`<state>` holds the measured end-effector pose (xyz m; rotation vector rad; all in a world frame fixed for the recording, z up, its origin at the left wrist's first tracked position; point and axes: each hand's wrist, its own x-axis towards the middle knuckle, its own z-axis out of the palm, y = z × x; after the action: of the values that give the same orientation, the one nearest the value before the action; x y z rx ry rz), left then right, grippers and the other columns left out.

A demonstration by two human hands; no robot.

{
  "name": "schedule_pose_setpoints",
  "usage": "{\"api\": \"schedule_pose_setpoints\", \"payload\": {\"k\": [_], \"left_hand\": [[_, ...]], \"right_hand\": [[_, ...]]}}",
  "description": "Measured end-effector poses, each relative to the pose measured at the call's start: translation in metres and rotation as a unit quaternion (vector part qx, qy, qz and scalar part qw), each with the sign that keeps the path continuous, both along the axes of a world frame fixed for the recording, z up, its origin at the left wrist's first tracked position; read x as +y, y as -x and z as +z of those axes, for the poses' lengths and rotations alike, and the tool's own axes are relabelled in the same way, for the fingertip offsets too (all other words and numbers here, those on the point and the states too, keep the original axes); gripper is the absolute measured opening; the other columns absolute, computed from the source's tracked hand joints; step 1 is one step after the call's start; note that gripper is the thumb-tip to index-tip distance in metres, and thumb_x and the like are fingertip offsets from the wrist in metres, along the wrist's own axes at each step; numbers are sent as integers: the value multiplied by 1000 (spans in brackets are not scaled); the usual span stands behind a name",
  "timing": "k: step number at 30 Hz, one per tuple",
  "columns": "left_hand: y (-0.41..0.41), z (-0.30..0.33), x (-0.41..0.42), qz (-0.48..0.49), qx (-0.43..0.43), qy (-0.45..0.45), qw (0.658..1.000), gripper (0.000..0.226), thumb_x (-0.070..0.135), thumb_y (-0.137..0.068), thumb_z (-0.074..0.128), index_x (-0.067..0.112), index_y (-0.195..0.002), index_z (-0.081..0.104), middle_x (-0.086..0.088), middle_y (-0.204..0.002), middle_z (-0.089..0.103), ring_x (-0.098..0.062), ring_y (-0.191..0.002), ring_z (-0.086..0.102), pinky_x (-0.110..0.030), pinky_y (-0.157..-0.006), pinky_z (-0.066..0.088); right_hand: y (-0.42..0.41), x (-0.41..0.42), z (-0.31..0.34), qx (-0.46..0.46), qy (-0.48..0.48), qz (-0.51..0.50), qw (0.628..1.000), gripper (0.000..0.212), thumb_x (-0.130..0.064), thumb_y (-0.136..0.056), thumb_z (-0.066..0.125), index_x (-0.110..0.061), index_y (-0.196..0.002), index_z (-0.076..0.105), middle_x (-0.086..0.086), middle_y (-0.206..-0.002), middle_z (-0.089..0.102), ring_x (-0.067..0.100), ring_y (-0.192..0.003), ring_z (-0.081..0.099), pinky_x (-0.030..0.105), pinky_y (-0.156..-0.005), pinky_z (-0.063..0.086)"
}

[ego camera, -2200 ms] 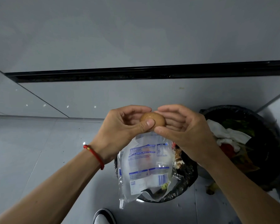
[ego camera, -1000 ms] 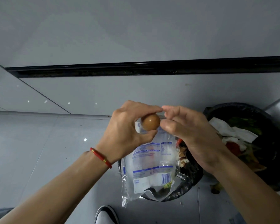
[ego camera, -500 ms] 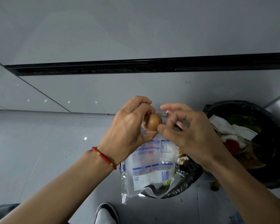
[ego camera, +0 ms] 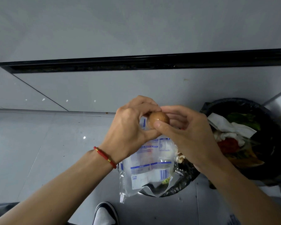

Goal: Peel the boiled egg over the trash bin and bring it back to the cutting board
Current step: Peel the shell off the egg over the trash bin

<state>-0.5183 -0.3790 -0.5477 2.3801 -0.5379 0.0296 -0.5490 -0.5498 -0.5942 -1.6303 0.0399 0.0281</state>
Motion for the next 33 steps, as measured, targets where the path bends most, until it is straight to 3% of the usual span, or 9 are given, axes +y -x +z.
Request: {"api": "schedule_pose_setpoints", "payload": {"k": [3,6,8,15,18,21,26,30,33], "left_hand": [[-1,0,4,1,74,28,997,46,25,-74,90,23,-117,73,9,-115,70,-5,-96,69,-17,-84,58],[-2,-1,8,39,135,86,986,39,24,-76,89,26,-113,75,9,-103,76,-7,-100,71,-25,-81,63],[-1,-2,7,41,108,81,990,36,22,-75,90,24,-109,77,9,-98,76,-9,-95,72,-25,-78,63],[2,-5,5,-7,6,33,999,33,16,-79,87,14,-108,71,1,-102,71,-13,-92,69,-26,-80,61],[1,-4,6,31,138,114,983,45,16,-78,86,20,-117,65,2,-109,71,-10,-103,70,-25,-86,61],[-4,-1,8,66,284,259,921,46,7,-81,83,13,-123,66,-13,-112,76,-23,-103,75,-26,-86,61],[-6,0,7,59,281,285,914,42,4,-78,83,7,-118,71,-17,-112,77,-35,-107,71,-31,-83,62],[-8,-2,9,56,268,265,924,45,-3,-74,86,7,-115,69,-19,-113,73,-35,-109,69,-42,-89,63],[-9,2,10,50,295,287,910,49,6,-72,87,11,-117,69,-13,-113,74,-24,-103,73,-35,-82,62]], "right_hand": [[-2,-6,-4,-2,-20,-9,1000,35,-6,-85,82,-15,-119,76,-3,-107,82,11,-103,79,33,-93,64],[-6,-12,-5,21,-63,17,998,36,-13,-87,82,-16,-123,75,0,-111,82,14,-105,79,34,-96,62],[-7,-13,-6,26,-94,25,995,34,-18,-88,79,-16,-122,75,1,-110,83,17,-103,80,33,-95,62],[-8,-6,-10,-14,-143,15,990,31,0,-88,76,-10,-117,74,3,-108,83,19,-100,81,23,-86,62],[-8,-9,-8,-45,-110,31,992,40,4,-88,76,-10,-125,69,1,-121,79,16,-113,76,30,-96,61],[-8,-13,-7,-74,-109,59,990,45,2,-89,74,-8,-132,63,2,-132,74,17,-126,69,33,-106,56],[-9,-18,-4,-82,-154,85,981,43,-1,-95,68,-5,-136,58,2,-143,68,16,-135,63,28,-107,53],[-7,-15,-7,-80,-167,102,977,47,19,-91,63,-2,-132,55,5,-143,67,16,-137,61,27,-107,53],[-9,-19,-7,-93,-167,116,975,50,13,-92,67,-1,-137,52,6,-150,61,17,-143,55,29,-114,48]]}}
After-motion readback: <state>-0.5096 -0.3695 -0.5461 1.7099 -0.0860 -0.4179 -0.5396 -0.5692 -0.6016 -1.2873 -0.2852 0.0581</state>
